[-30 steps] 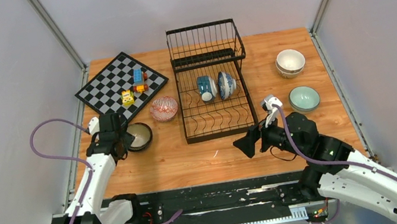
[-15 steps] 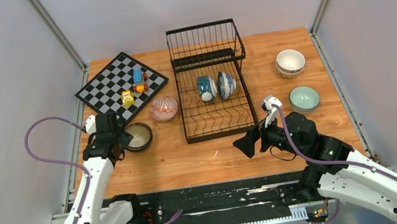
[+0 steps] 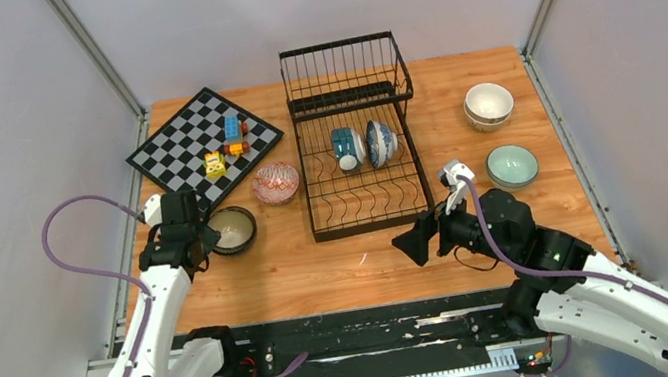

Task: Unload the bowls from the dish rack
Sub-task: Place the bowl with the bowl.

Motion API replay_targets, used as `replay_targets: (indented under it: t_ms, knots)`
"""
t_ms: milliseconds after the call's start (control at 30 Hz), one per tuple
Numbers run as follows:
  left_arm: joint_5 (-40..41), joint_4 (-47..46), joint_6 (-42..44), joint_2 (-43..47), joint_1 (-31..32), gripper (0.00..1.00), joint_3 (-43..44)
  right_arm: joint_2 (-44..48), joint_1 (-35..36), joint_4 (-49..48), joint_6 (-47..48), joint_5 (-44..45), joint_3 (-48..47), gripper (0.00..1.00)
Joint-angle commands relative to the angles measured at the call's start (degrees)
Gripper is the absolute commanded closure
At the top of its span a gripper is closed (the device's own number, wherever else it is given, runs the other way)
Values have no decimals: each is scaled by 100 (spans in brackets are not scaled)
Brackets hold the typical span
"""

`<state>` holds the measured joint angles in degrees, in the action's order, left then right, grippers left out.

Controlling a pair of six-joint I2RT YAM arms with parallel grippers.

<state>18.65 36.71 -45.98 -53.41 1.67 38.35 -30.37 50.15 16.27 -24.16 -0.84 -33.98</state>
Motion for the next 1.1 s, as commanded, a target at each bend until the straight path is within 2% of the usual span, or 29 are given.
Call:
replay_targets:
  t_ms: [0,267,733,1067]
  knots:
    - [33,-31,59,-43,-20,66,-1,29,36,24,11,76,110,4]
    - [-59,-156,45,-97,-18,68,-148,-34,34,25,8,83,106,4]
    - [-64,-293,-9,-23,-18,94,-281,-43,34,43,4,76,102,4]
    - [-176,-733,-148,164,-18,100,-602,-88,36,40,-8,76,101,4]
